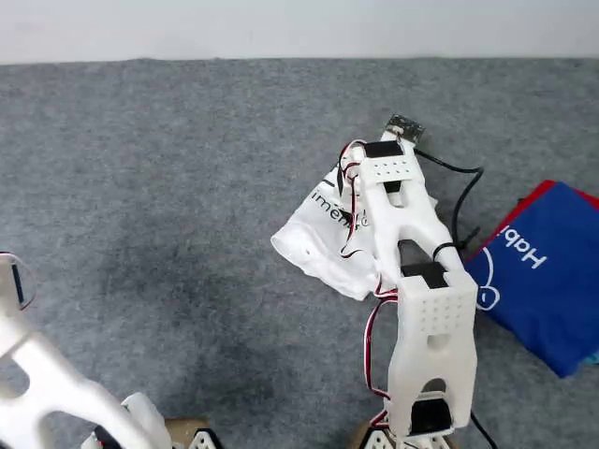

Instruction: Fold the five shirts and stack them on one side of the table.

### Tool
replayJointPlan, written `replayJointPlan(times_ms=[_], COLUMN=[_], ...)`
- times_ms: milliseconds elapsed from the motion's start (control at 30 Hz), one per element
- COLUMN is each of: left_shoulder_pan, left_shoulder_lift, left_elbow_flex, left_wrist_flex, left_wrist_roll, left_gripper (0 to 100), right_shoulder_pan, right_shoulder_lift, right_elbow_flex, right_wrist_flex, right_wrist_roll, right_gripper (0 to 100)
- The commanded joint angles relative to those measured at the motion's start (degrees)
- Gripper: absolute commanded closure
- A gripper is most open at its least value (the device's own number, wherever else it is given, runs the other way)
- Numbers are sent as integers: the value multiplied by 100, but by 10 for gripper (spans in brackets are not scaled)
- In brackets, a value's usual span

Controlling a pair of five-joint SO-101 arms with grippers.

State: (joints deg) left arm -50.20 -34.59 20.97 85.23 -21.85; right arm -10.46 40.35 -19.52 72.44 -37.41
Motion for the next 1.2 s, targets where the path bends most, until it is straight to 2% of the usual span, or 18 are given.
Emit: replayJointPlan(times_ms=[0, 233, 667, 900, 1167], left_shoulder_pan=[53, 53, 53, 44, 44], left_shoulder_lift=[-132, -132, -158, -158, -158], left_elbow_flex=[-48, -48, -48, -48, -48], left_wrist_flex=[9, 9, 9, 9, 9], left_wrist_roll=[-18, -264, -325, -325, -325], left_gripper=[986, 986, 986, 986, 986], right_shoulder_pan=[110, 251, 444, 1402, 2932], right_shoulder_lift=[163, -391, -2862, -3855, -4382], right_elbow_flex=[-18, -659, -782, -782, -782], right_wrist_flex=[101, 989, 2220, 3011, 3029], right_wrist_roll=[35, 721, 1547, 2251, 3473], right_gripper=[976, 990, 990, 991, 991])
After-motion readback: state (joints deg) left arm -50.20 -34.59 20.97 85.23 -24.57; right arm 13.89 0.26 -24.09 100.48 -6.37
